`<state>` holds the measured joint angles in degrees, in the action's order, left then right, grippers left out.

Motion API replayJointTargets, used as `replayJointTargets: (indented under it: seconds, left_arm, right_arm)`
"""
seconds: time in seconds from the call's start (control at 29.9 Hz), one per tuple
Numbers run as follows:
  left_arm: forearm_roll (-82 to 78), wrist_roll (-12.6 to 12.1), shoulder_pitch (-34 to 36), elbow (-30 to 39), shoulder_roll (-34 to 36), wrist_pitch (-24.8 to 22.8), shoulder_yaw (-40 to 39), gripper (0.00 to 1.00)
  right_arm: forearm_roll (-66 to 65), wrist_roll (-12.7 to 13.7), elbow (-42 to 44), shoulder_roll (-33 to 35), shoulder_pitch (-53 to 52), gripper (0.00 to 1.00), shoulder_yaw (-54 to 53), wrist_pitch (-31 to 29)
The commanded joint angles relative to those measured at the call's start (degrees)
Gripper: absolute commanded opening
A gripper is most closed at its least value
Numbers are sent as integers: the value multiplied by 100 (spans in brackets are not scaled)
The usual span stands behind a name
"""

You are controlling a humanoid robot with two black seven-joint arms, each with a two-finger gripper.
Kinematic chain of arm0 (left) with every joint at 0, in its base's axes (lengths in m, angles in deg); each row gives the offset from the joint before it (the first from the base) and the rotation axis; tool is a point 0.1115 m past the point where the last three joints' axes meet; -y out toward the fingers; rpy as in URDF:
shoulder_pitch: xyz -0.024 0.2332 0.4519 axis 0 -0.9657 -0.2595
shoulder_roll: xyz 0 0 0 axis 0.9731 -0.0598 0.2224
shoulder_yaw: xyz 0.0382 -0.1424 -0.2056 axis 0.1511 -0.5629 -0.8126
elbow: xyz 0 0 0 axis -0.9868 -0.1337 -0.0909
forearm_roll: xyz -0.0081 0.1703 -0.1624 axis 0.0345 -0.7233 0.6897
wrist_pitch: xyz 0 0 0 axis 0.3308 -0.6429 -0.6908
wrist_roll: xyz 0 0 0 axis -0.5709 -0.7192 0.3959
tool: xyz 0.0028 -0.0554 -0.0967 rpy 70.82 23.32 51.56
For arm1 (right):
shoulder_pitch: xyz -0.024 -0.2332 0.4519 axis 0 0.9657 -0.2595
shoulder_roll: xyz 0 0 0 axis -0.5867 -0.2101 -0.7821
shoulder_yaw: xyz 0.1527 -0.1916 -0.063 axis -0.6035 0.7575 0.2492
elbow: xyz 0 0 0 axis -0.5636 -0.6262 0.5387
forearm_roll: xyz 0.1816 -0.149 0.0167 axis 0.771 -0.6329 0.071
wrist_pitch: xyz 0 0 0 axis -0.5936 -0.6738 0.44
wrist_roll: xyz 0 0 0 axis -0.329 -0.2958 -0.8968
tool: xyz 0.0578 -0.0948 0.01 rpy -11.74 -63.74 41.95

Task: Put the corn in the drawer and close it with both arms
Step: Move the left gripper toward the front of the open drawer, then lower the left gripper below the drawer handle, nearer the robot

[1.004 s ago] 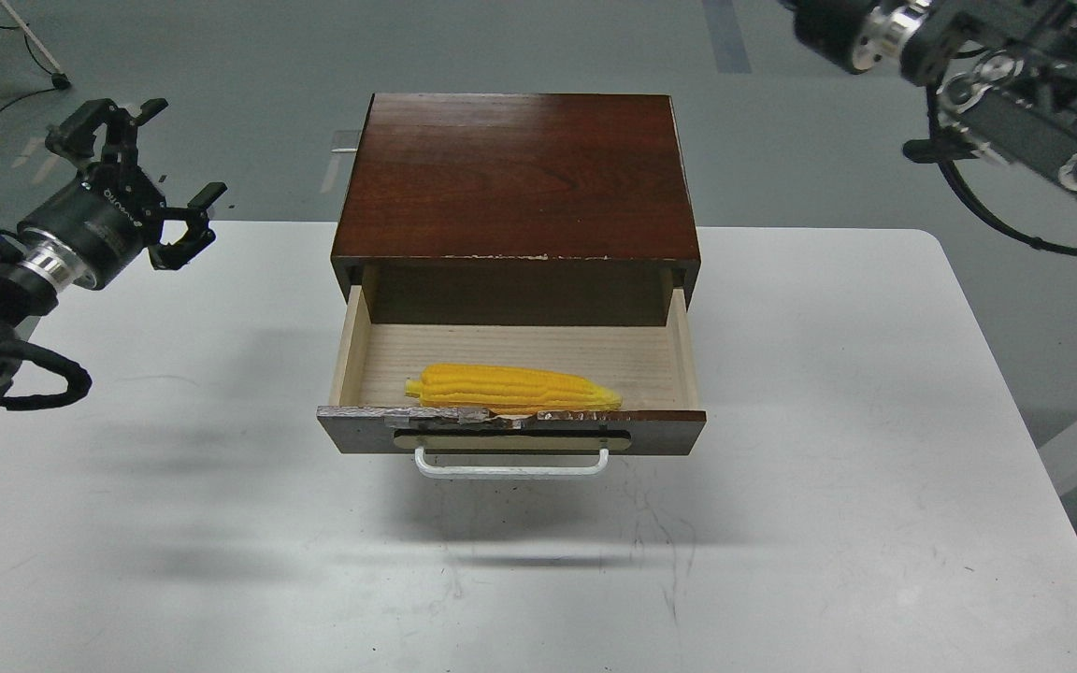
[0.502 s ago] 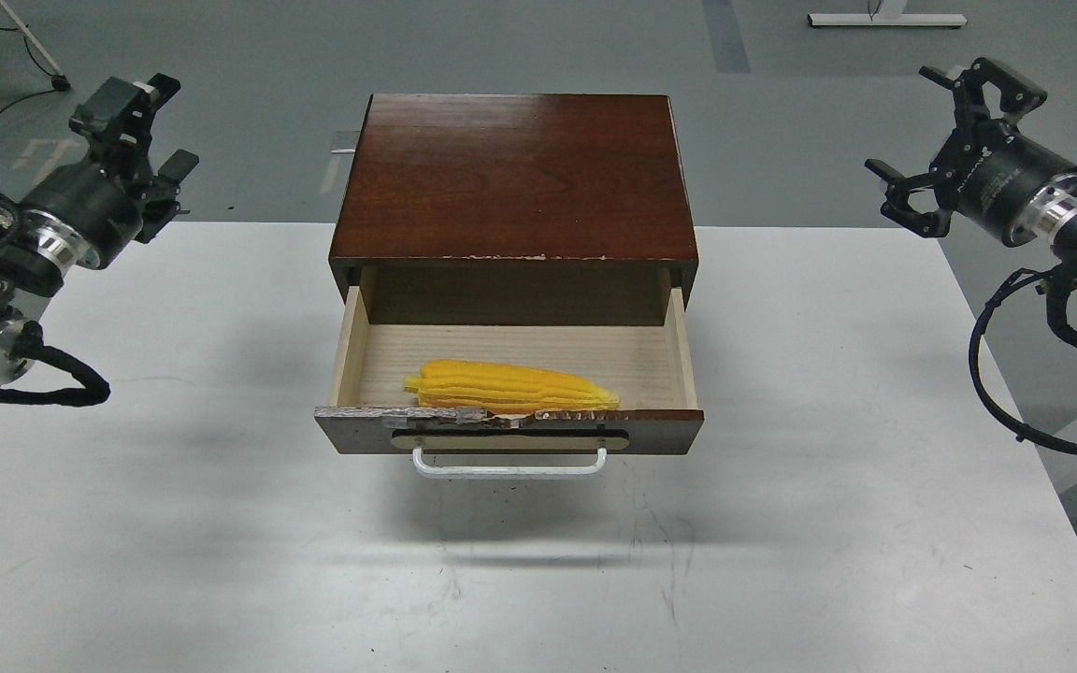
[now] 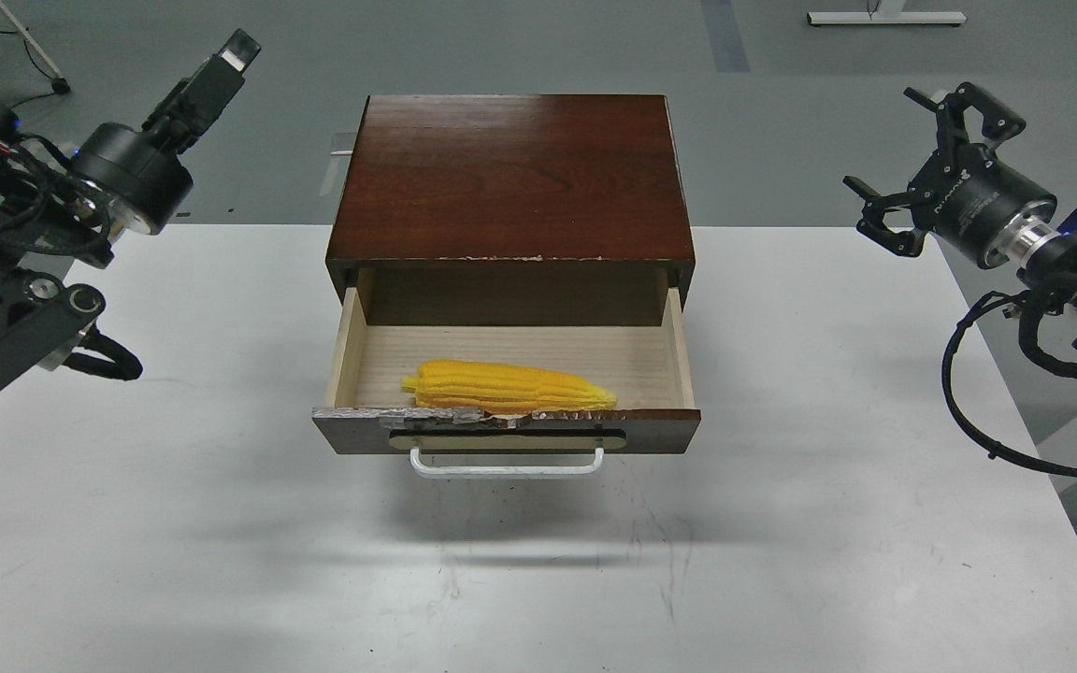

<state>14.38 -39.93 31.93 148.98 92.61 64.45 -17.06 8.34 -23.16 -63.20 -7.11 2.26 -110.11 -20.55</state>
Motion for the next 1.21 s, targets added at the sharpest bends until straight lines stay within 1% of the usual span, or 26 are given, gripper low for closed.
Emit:
replayJointTargets:
  seconds: [0.0, 0.03, 0.1, 0.17, 0.2, 0.23, 0.27, 0.3, 0.37, 0.4, 0.44, 0.57, 0.64, 0.7, 0.77, 0.97, 1.1, 1.17]
  left_arm:
    - [-298, -4, 63, 1192, 688, -373, 64, 23]
    - [-535, -4, 81, 1527, 917, -610, 64, 0]
    - [-1113, -4, 38, 1949, 1120, -875, 81, 0]
    - [-1642, -4, -33, 2162, 1174, -894, 116, 0]
    - [-2245, -4, -129, 2241, 1174, -868, 247, 0]
    - [-2816, -4, -286, 2251, 1183, -755, 475, 0]
    - [-3066, -4, -349, 2268, 1192, -632, 573, 0]
    - [-3408, -4, -436, 2286, 1209, -291, 713, 0]
    - [-3543, -4, -472, 2338, 1209, 80, 793, 0]
    - [-3534, -4, -472, 2469, 1218, 343, 819, 0]
    - [-3482, -4, -472, 2583, 1218, 458, 802, 0]
    - [-3402, -4, -481, 2663, 1209, 486, 820, 0]
    - [-3385, -4, -490, 2865, 1270, 486, 846, 0]
    - [-3271, -4, -499, 3181, 1515, 477, 863, 0]
    - [-3279, -4, -534, 3340, 1657, 468, 960, 0]
    - [-3884, -4, -823, 3367, 1815, 494, 1793, 0]
    - [-4474, -4, -912, 3367, 1930, 538, 2111, 0]
    - [-4571, -4, -1034, 3367, 1912, 696, 2164, 0]
  right_arm:
    - [-8, -10, 12, 0, 14, 100, 48, 2]
    - [-8, -36, 21, 0, 23, 100, 74, 2]
    - [-26, -45, 38, 0, 40, 100, 92, 2]
    - [-52, -45, 38, 0, 84, 100, 92, 2]
    - [-70, -45, 38, 0, 136, 100, 92, 2]
    - [-79, -54, 38, 0, 154, 100, 92, 2]
    - [-79, -63, 47, 0, 154, 100, 92, 2]
    - [-79, -80, 65, 0, 181, 100, 92, 2]
    - [-79, -89, 65, 0, 216, 100, 92, 2]
    - [-79, -107, 74, 0, 242, 100, 92, 2]
    - [-79, -107, 74, 9, 277, 100, 92, 2]
    - [-88, -107, 100, 0, 392, 100, 101, 2]
    - [-131, -107, 109, -9, 418, 100, 145, 2]
    - [-167, -107, 100, -18, 418, 100, 154, 2]
    - [-167, -107, 100, -18, 418, 100, 162, 2]
    - [-175, -107, 100, -18, 401, 100, 171, 2]
    - [-175, -107, 100, -18, 322, 99, 171, 2]
    - [-175, -107, 100, -26, 226, 99, 163, 2]
